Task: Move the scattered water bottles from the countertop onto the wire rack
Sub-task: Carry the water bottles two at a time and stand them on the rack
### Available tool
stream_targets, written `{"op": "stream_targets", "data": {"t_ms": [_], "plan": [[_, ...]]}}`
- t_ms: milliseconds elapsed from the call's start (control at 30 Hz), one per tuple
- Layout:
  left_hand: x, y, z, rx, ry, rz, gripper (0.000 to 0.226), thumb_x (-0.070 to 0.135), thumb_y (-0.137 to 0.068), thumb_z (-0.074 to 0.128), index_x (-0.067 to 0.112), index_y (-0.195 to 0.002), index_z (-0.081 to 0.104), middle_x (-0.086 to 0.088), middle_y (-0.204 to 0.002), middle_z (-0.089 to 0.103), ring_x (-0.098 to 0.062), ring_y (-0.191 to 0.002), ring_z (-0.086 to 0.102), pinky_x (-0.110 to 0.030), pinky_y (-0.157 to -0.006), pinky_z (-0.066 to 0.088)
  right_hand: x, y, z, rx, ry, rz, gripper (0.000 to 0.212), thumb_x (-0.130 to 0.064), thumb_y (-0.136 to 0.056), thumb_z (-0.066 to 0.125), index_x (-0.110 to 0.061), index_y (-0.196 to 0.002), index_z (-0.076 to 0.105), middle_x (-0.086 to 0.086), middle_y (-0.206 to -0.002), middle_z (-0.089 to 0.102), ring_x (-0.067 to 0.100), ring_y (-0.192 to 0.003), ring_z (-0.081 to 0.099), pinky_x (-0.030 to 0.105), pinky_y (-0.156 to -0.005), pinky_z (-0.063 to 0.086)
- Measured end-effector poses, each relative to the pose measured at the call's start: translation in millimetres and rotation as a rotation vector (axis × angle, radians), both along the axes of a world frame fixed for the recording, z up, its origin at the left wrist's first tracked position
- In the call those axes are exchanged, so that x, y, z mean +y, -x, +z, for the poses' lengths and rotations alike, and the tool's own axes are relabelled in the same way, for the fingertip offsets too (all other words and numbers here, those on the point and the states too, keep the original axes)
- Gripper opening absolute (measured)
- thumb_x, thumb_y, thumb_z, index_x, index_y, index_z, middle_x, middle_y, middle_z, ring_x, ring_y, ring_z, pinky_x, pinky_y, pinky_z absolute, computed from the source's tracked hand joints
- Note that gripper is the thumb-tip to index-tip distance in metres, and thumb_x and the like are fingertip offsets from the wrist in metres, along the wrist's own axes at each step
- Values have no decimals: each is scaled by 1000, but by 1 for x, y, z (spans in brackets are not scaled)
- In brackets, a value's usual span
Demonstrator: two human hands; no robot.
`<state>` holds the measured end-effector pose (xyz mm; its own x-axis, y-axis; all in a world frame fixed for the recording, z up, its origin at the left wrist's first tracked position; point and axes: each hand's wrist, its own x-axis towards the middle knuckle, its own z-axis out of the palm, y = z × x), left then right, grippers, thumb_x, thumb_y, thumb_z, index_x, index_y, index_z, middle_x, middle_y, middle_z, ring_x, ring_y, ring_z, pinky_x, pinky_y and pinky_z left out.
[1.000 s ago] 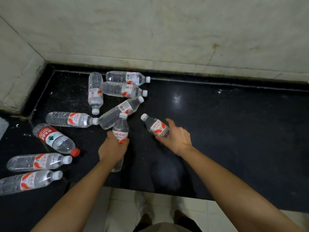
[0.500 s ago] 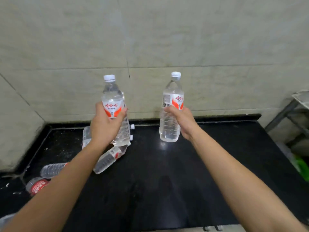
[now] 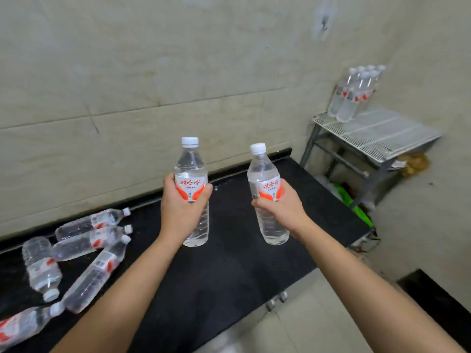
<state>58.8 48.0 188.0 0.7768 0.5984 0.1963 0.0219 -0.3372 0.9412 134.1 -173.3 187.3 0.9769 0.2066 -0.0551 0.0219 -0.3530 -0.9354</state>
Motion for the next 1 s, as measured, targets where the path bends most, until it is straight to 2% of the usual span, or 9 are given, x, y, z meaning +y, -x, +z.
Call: {"op": "stream_targets", "data": {"t_ms": [133,300,567,733,867,933,1000], "plan": [[-59,-17,16,-35,-8,-119,52,36,-78,82,28,-115,48,16,-98,61,0,-87,61,-19,-70,46,-64,-3,9,-113,68,-77,59,-35,-68,88,-26,-118,57,-8,-104,68,10,-94,67,28,-82,54],[-150,-33,28,-73,17,-170,51,44,-78,80,31,-116,49,13,-102,64,-1,-88,62,-16,-70,44,-149,-4,15,-172,12,-209,63,-56,-65,87,-32,-114,56,-12,-104,67,6,-95,67,29,-84,56],[-338,-83,38,-74,5,-270,54,49,-79,78,25,-119,50,14,-100,62,-1,-87,62,-20,-71,46,-329,-33,22,-231,-58,-328,59,-58,-69,85,-29,-112,57,-14,-100,66,2,-91,64,22,-75,49],[-424,-121,46,-109,0,-297,48,54,-84,71,23,-115,52,13,-97,63,-1,-85,61,-22,-70,45,-427,-67,29,-253,-71,-418,76,-83,-57,77,-25,-104,64,-8,-96,74,10,-88,70,40,-83,59],[-476,-151,56,-156,10,-323,46,60,-90,56,22,-115,51,12,-97,62,-5,-86,61,-23,-72,45,-482,-90,38,-216,-91,-446,57,-77,-71,67,-29,-101,63,-10,-98,72,7,-89,68,35,-84,56],[-492,-171,58,-179,11,-343,49,61,-92,54,22,-120,52,7,-104,65,-9,-93,64,-26,-77,49,-498,-107,39,-204,-113,-429,51,-75,-75,65,-30,-99,63,-9,-99,73,9,-92,69,35,-87,55],[-504,-192,57,-197,19,-368,46,59,-92,54,25,-123,53,6,-110,67,-7,-97,65,-27,-83,52,-509,-130,36,-206,-114,-424,42,-69,-81,66,-30,-98,64,-9,-99,72,8,-91,68,32,-84,54]]}}
